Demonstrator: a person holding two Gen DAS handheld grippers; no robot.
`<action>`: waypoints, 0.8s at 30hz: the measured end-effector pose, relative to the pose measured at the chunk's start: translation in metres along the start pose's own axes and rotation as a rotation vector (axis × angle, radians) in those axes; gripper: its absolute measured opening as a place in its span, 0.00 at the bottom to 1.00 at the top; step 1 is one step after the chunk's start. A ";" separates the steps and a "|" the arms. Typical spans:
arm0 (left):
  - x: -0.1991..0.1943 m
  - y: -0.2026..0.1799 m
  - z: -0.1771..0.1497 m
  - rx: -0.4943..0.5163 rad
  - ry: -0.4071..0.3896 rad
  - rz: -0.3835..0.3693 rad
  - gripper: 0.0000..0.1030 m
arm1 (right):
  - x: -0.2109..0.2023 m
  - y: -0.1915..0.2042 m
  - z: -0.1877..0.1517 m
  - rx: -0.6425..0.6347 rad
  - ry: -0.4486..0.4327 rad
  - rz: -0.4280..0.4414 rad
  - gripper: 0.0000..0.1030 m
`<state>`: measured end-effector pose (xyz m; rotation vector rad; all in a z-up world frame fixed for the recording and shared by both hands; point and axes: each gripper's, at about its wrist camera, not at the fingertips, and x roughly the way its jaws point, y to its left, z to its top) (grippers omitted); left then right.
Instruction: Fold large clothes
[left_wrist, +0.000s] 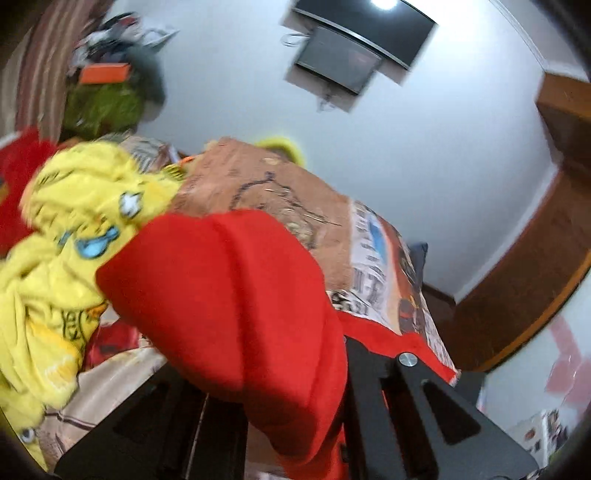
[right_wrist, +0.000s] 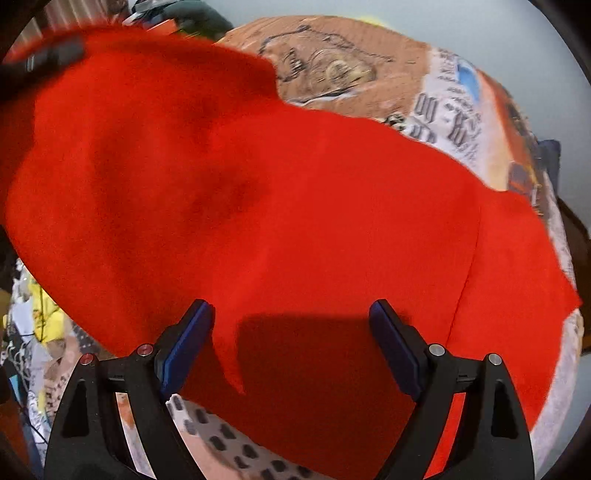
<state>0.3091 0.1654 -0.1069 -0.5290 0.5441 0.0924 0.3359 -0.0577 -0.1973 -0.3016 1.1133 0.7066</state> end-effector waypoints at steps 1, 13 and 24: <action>0.002 -0.012 0.001 0.024 0.008 -0.007 0.05 | -0.003 -0.001 0.000 -0.004 0.000 0.003 0.83; 0.048 -0.192 -0.039 0.288 0.143 -0.212 0.04 | -0.115 -0.128 -0.095 0.260 -0.126 -0.231 0.83; 0.117 -0.230 -0.208 0.536 0.664 -0.323 0.05 | -0.141 -0.202 -0.176 0.498 -0.081 -0.298 0.83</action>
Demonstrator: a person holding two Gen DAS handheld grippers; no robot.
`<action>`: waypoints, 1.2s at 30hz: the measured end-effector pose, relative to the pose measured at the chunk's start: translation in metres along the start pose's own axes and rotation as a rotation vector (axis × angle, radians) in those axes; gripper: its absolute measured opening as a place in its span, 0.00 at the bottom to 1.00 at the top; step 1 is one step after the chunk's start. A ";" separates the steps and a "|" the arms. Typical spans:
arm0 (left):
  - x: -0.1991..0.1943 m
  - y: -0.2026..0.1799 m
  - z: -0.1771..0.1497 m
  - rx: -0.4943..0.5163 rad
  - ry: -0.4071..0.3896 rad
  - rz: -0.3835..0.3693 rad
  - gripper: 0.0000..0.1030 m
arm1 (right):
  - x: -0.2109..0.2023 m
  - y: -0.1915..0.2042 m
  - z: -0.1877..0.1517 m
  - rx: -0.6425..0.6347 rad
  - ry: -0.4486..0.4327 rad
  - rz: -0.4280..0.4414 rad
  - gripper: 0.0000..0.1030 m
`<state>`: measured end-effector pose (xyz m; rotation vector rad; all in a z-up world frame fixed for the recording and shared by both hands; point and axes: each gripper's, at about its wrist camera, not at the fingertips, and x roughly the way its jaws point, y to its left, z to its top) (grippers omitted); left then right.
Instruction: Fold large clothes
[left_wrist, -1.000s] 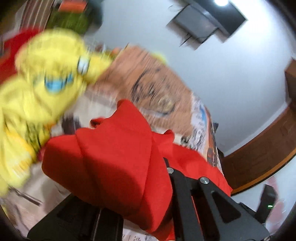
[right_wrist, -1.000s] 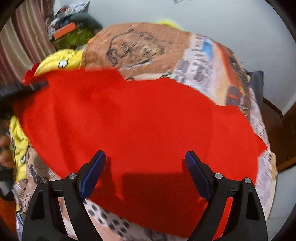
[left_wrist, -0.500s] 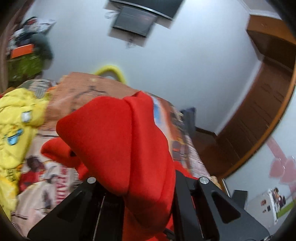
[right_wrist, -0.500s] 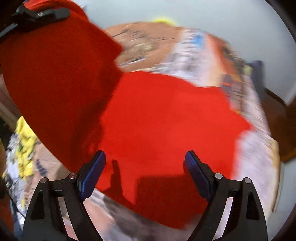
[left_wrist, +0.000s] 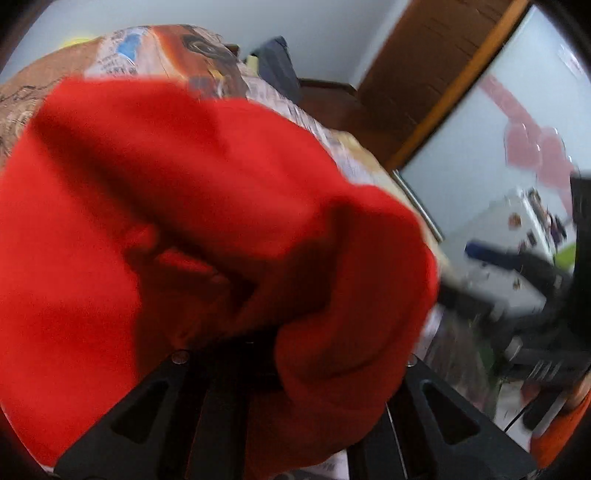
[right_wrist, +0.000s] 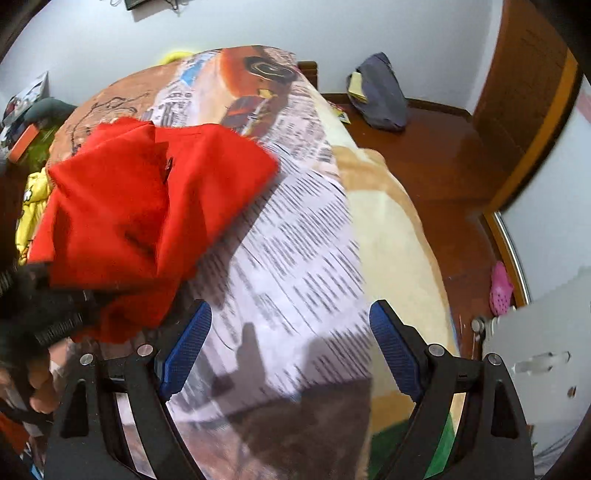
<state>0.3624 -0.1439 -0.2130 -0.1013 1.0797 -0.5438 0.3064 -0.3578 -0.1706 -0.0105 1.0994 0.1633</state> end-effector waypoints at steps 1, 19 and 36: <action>-0.004 -0.002 -0.003 0.016 -0.004 -0.010 0.05 | -0.002 0.000 0.000 0.002 -0.002 0.005 0.83; -0.133 0.022 -0.026 0.154 -0.192 0.231 0.82 | -0.062 0.074 0.027 -0.064 -0.181 0.249 0.83; -0.093 0.125 -0.033 -0.054 -0.164 0.332 0.95 | 0.037 0.088 0.048 -0.141 -0.046 0.004 0.83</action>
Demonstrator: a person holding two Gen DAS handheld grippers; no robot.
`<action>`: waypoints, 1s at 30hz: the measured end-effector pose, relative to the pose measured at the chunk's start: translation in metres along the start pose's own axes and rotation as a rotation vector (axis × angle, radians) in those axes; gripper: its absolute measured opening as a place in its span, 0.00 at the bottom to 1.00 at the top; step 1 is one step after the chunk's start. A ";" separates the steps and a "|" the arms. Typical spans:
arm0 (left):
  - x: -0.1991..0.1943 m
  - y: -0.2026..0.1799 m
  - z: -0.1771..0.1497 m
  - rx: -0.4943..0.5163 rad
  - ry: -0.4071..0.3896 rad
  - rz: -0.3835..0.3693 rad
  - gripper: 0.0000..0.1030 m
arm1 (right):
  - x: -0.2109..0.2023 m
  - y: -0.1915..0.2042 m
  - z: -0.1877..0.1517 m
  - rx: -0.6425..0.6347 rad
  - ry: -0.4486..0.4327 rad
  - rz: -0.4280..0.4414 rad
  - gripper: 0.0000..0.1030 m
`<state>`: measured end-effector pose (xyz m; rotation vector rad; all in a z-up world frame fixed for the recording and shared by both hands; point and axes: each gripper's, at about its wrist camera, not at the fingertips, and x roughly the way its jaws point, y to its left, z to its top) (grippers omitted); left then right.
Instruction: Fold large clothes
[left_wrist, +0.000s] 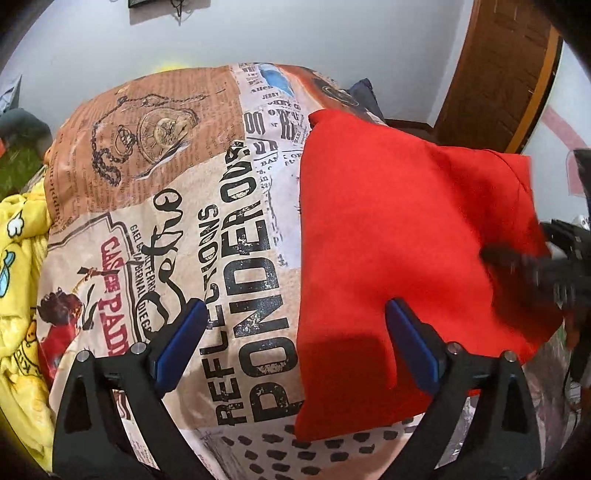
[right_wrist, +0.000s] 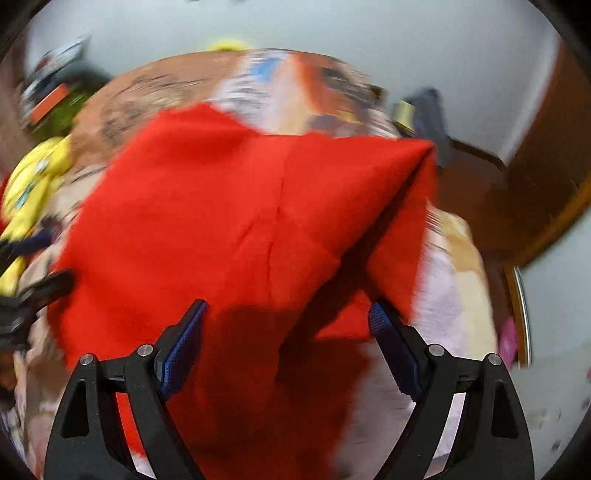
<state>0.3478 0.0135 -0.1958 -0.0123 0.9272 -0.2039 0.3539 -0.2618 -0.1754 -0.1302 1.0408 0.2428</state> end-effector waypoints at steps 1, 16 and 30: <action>-0.001 -0.001 0.000 0.005 0.000 -0.001 0.95 | 0.001 -0.018 0.000 0.054 0.001 -0.019 0.83; -0.016 -0.009 0.020 0.041 0.018 -0.021 0.96 | -0.039 -0.066 -0.038 0.295 -0.001 0.262 0.83; 0.064 0.008 0.027 -0.175 0.254 -0.387 0.96 | 0.023 -0.047 -0.038 0.351 0.103 0.528 0.83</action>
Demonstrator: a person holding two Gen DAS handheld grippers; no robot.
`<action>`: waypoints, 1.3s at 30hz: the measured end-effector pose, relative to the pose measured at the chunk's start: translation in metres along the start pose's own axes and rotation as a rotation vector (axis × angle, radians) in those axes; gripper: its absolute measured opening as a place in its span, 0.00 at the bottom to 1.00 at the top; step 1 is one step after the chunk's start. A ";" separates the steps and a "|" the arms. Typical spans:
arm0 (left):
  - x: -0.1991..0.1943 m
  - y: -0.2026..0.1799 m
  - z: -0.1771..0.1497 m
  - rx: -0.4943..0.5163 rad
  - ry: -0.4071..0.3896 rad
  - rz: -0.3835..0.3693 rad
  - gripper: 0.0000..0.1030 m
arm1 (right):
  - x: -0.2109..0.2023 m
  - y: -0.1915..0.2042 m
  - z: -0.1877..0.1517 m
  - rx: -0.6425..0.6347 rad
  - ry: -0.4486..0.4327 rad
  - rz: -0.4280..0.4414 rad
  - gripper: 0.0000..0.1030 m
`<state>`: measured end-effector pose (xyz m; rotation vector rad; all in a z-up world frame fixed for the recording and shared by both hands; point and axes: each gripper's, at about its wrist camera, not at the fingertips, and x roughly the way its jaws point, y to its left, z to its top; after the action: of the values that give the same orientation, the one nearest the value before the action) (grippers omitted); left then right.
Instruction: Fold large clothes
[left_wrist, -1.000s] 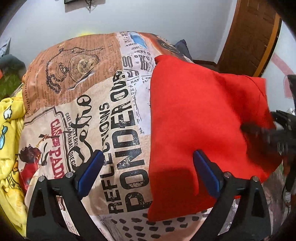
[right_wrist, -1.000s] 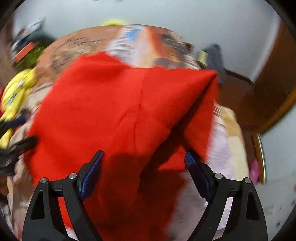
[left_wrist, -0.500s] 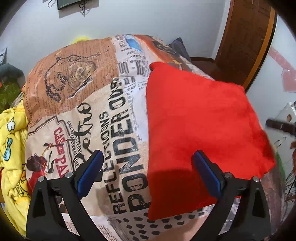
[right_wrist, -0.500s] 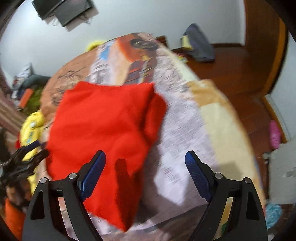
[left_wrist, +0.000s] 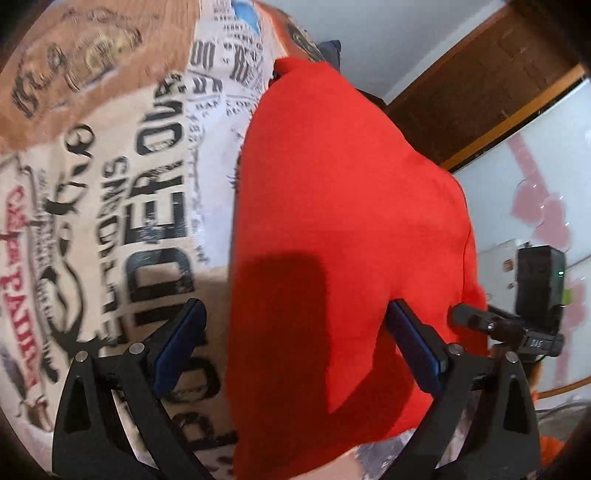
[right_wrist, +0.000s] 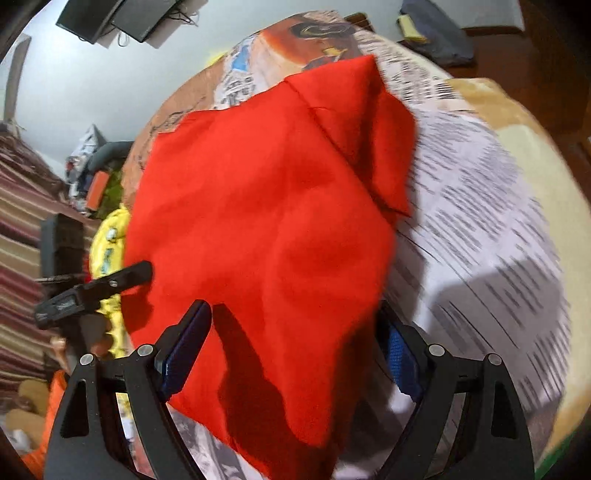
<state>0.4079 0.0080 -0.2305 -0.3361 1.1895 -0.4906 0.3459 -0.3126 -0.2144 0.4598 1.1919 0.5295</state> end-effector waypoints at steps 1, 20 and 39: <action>0.003 0.001 0.002 -0.006 0.008 -0.015 0.96 | 0.005 -0.001 0.004 0.001 0.005 0.021 0.83; -0.018 -0.046 0.007 0.134 -0.077 0.023 0.34 | -0.003 0.026 0.006 -0.068 -0.008 0.157 0.27; -0.199 0.026 0.011 0.054 -0.451 0.178 0.33 | 0.016 0.216 0.050 -0.368 -0.085 0.206 0.26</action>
<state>0.3658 0.1354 -0.0804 -0.2734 0.7577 -0.2712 0.3673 -0.1349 -0.0823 0.2866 0.9435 0.8794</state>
